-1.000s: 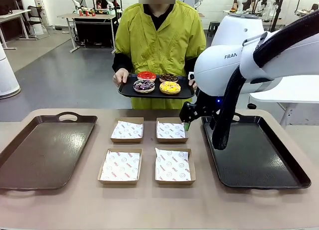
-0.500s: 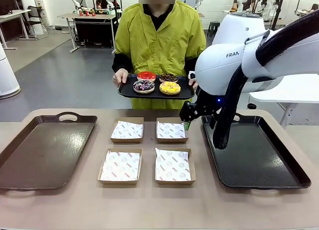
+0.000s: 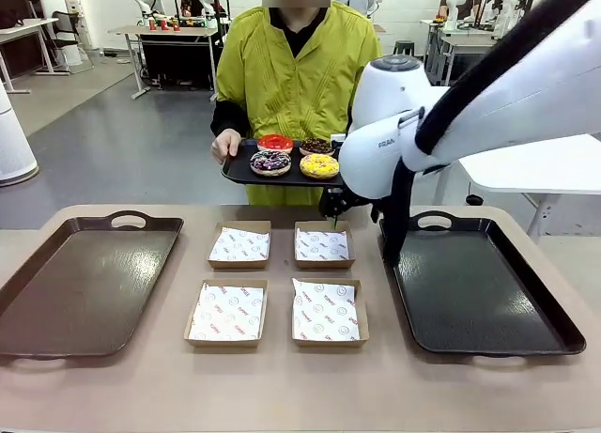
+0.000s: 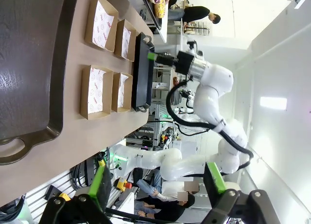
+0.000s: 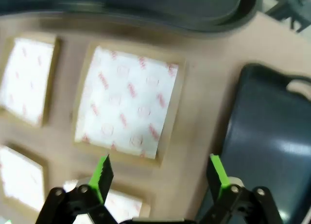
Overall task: Individually package the donuts and arrange them on the tray.
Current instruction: Pick up one Paper togo box.
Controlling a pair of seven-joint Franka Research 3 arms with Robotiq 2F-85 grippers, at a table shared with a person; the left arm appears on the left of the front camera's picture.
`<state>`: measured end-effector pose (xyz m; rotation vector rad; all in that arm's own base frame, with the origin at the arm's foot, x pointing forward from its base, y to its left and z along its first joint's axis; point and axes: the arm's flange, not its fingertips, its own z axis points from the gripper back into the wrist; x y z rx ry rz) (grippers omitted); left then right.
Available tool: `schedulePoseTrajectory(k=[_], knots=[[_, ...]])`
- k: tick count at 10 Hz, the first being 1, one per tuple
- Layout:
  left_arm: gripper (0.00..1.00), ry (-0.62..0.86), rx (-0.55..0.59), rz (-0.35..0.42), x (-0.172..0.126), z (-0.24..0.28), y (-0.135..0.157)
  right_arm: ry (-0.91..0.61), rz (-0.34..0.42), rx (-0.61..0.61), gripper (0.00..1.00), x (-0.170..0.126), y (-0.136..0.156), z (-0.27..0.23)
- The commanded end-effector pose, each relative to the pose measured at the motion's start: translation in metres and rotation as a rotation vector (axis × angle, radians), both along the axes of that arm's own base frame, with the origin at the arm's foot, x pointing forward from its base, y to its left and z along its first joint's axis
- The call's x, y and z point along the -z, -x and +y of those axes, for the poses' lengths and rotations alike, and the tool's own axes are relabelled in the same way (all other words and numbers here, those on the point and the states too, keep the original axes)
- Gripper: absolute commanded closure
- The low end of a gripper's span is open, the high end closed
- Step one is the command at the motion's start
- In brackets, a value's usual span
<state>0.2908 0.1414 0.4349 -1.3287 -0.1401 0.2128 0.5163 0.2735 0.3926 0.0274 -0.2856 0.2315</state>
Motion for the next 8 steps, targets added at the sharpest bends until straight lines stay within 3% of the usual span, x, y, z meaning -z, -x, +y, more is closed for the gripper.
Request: schedulePoseTrajectory(k=[1,3,4,8], knots=[[0.0,0.013,-0.012,-0.004,-0.001,0.001,0.0,0.01,-0.012,0.086,0.0,0.016,-0.04,0.013],[0.0,0.013,-0.012,-0.004,-0.001,0.001,0.0,0.014,-0.006,0.131,0.0,0.024,-0.045,0.009],[0.0,0.013,-0.012,-0.004,-0.001,0.001,0.0,0.0,0.003,0.057,0.0,0.022,-0.041,-0.004],[0.0,0.013,-0.012,-0.004,-0.001,0.001,0.0,0.001,0.001,0.071,0.0,0.024,-0.046,0.0]])
